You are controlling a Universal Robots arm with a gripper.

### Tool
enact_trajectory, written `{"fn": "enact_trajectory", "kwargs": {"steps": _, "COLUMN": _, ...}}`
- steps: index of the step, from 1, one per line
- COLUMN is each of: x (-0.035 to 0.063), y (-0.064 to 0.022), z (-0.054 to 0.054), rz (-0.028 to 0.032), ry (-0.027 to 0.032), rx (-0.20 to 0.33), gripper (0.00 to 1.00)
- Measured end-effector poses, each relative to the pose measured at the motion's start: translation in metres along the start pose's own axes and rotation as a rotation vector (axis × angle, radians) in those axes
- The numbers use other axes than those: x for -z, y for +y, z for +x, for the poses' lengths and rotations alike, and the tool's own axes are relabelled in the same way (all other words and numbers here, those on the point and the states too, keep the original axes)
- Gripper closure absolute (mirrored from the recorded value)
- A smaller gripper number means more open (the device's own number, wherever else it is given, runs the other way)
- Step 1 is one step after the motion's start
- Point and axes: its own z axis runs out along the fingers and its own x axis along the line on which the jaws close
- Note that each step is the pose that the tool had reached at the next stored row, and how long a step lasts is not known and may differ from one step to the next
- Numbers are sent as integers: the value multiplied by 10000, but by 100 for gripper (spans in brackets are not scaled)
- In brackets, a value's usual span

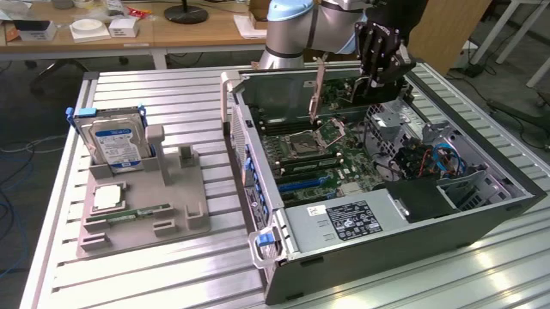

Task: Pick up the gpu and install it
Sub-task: 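Insert the gpu into the slot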

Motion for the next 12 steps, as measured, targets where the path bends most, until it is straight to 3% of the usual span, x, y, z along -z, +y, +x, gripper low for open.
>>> {"fn": "enact_trajectory", "kwargs": {"steps": 2, "x": -10, "y": 9, "z": 1, "rz": 25, "ry": -132, "rx": -9, "gripper": 74}}
{"fn": "enact_trajectory", "kwargs": {"steps": 4, "x": -21, "y": 32, "z": 2, "rz": 63, "ry": -217, "rx": -15, "gripper": 74}}
{"fn": "enact_trajectory", "kwargs": {"steps": 5, "x": -24, "y": 41, "z": 3, "rz": 68, "ry": -303, "rx": -23, "gripper": 74}}
{"fn": "enact_trajectory", "kwargs": {"steps": 6, "x": -23, "y": 54, "z": 3, "rz": 67, "ry": -336, "rx": -25, "gripper": 74}}
{"fn": "enact_trajectory", "kwargs": {"steps": 12, "x": -23, "y": 54, "z": 3, "rz": 67, "ry": -336, "rx": -25, "gripper": 74}}
